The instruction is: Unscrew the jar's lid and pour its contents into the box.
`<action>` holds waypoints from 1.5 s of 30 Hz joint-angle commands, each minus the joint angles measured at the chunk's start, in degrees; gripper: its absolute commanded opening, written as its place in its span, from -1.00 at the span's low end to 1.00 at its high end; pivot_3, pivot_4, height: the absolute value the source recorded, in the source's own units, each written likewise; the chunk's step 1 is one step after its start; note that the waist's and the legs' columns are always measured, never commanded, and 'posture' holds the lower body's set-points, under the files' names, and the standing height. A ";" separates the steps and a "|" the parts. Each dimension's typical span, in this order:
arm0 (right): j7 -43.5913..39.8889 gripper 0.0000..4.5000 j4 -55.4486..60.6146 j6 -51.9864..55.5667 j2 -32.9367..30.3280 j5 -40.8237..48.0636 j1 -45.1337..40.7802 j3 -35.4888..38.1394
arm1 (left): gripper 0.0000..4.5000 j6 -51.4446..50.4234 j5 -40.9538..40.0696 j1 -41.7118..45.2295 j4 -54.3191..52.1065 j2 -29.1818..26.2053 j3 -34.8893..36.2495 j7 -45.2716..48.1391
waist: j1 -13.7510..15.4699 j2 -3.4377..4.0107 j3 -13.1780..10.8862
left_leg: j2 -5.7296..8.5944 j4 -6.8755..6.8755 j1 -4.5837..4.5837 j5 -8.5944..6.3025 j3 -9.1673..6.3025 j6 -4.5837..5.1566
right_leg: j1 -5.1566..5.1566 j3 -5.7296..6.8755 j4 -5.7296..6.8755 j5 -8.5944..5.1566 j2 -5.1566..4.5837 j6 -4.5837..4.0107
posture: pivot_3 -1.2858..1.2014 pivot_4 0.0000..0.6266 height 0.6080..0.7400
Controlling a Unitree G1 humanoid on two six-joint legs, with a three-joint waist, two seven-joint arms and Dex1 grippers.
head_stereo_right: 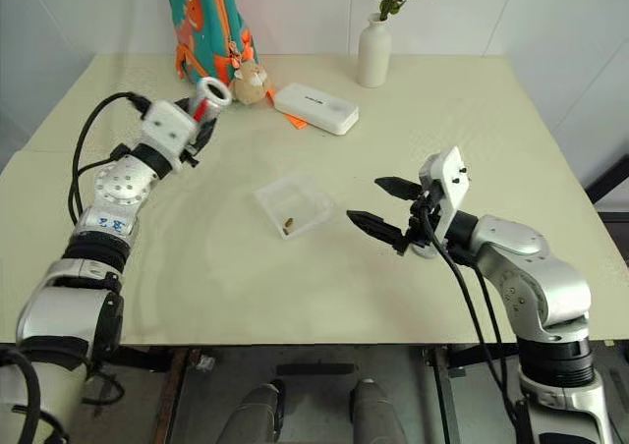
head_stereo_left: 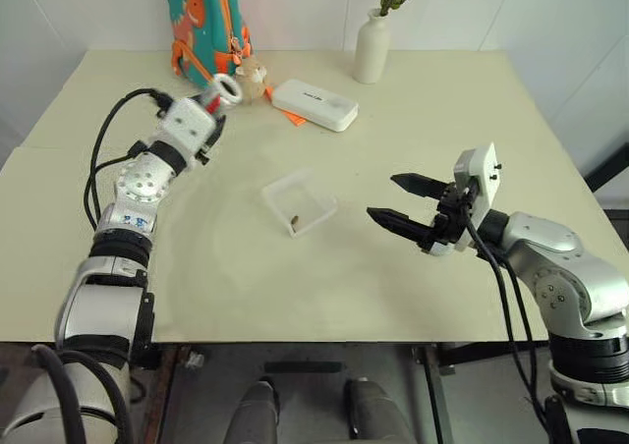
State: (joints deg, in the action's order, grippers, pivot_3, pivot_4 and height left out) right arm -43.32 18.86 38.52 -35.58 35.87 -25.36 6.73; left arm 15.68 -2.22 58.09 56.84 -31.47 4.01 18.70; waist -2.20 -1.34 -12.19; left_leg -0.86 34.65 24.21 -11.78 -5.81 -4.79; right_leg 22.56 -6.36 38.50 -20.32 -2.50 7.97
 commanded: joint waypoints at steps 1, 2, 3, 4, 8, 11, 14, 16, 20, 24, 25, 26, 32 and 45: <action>-1.29 0.99 1.35 -2.53 -1.59 -1.01 0.13 0.68 | -0.12 -12.13 -9.28 0.02 -3.60 0.55 7.96 1.36 | -0.33 0.00 0.00 | -0.01 0.07 0.00 0.00 -0.03 0.00 | 0.00 0.01 0.05 0.00 0.03 0.00 | 0.03 -0.52 1.00; -1.42 0.99 1.20 -2.85 -1.98 -1.51 0.21 0.79 | -0.12 -12.63 -10.58 -0.34 -3.04 0.85 9.66 1.09 | -0.46 0.00 0.00 | -0.01 0.15 -0.01 0.00 -0.05 0.00 | -0.01 0.01 0.12 0.00 0.03 0.00 | 0.03 -0.52 1.00; -1.56 0.99 1.10 -3.40 -2.36 -2.17 0.35 0.85 | -0.12 -14.42 -12.97 -0.26 -1.34 1.31 12.23 1.22 | -0.56 0.00 0.00 | 0.00 0.25 -0.01 0.00 -0.05 0.00 | -0.03 0.00 0.19 0.00 0.02 0.00 | 0.03 -0.52 1.00; -1.57 0.99 1.04 -3.69 -2.62 -2.64 0.45 0.92 | -0.12 -14.89 -14.46 -0.35 0.25 1.54 14.04 1.79 | -0.66 0.00 0.00 | 0.01 0.34 -0.01 0.00 -0.06 0.00 | -0.06 0.00 0.23 0.00 0.02 0.00 | 0.03 -0.52 1.00; -1.84 0.99 1.50 -4.49 -3.12 -3.33 1.10 1.03 | -0.12 -10.88 -15.20 -1.85 3.88 1.64 16.34 4.15 | -0.90 -0.02 0.01 | 0.03 0.43 -0.07 0.00 -0.06 0.01 | -0.13 -0.01 0.27 0.05 0.00 0.04 | 0.03 -0.52 1.00; -1.93 0.99 1.90 -5.52 -3.38 -4.28 1.91 0.62 | -0.12 -6.73 -14.28 -3.37 6.13 1.71 16.66 4.91 | -0.86 -0.02 0.01 | 0.02 0.44 -0.06 0.01 -0.07 0.01 | -0.12 -0.01 0.29 0.05 0.01 0.04 | 0.03 -0.52 1.00; -2.30 0.99 2.12 -6.14 -3.52 -4.98 2.38 0.28 | -0.12 -3.18 -14.94 -4.86 7.78 1.92 17.83 5.68 | -0.87 -0.02 0.01 | 0.03 0.43 -0.06 0.01 -0.07 0.01 | -0.12 -0.01 0.27 0.05 0.00 0.04 | 0.03 -0.52 1.00; -2.52 0.99 2.33 -6.27 -3.51 -4.94 2.49 0.27 | -0.12 -0.57 -13.91 -6.18 8.06 1.55 17.20 7.08 | -0.86 -0.02 0.01 | 0.02 0.42 -0.06 0.01 -0.07 0.01 | -0.11 -0.01 0.26 0.05 0.00 0.04 | 0.03 -0.52 1.00; -2.99 0.99 2.26 -6.25 -3.34 -4.82 2.38 0.32 | -0.12 4.37 -12.95 -8.38 8.07 0.95 16.83 9.82 | -0.85 -0.02 0.01 | 0.03 0.42 -0.06 0.01 -0.06 0.01 | -0.12 -0.02 0.26 0.05 0.00 0.04 | 0.03 -0.52 1.00; -3.07 1.00 2.04 -6.38 -2.98 -4.98 1.99 0.04 | 0.30 4.48 -14.12 -9.42 8.01 0.79 18.14 10.66 | -0.84 -0.02 0.01 | 0.03 0.43 -0.07 0.01 -0.07 0.01 | -0.12 -0.02 0.27 0.06 0.00 0.03 | 0.03 -0.52 1.00; -3.05 1.00 2.01 -6.41 -2.87 -4.99 1.89 -0.04 | 0.42 4.62 -14.26 -9.84 7.93 0.85 18.36 10.66 | -0.85 -0.02 0.01 | 0.02 0.43 -0.07 0.01 -0.07 0.01 | -0.12 -0.02 0.27 0.06 0.00 0.03 | 0.03 -0.52 1.00; -3.06 1.00 1.99 -6.43 -2.80 -4.96 1.81 -0.08 | 0.57 4.78 -14.52 -10.42 7.62 0.97 18.69 10.91 | -0.85 -0.02 0.01 | 0.02 0.42 -0.07 0.01 -0.07 0.01 | -0.12 -0.02 0.27 0.06 0.00 0.03 | 0.03 -0.52 1.00; -2.83 1.00 2.08 -6.37 -2.43 -4.72 1.62 -0.07 | 1.00 4.24 -14.77 -14.30 3.76 1.00 18.97 11.49 | -0.88 -0.02 0.01 | 0.02 0.41 -0.07 0.01 -0.07 0.01 | -0.12 -0.02 0.27 0.06 0.00 0.03 | 0.03 -0.52 1.00; -7.26 1.00 5.27 -6.57 -6.34 -3.99 7.46 1.59 | 1.00 -9.14 -15.55 -39.60 -34.50 -2.93 19.01 13.90 | -0.88 -0.03 0.01 | -0.02 0.33 -0.08 0.01 -0.06 0.01 | -0.13 -0.05 0.18 0.06 -0.03 0.01 | 0.03 -0.52 1.00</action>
State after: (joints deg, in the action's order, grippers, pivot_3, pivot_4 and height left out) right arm -48.95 21.86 33.62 -40.61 31.02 -18.37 6.56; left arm 7.13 -16.82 20.08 28.45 -31.80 21.06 32.52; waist -3.08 -1.36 -12.18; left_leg -0.88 34.99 24.13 -11.77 -5.86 -4.78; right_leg 22.43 -6.41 38.66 -20.26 -2.52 7.98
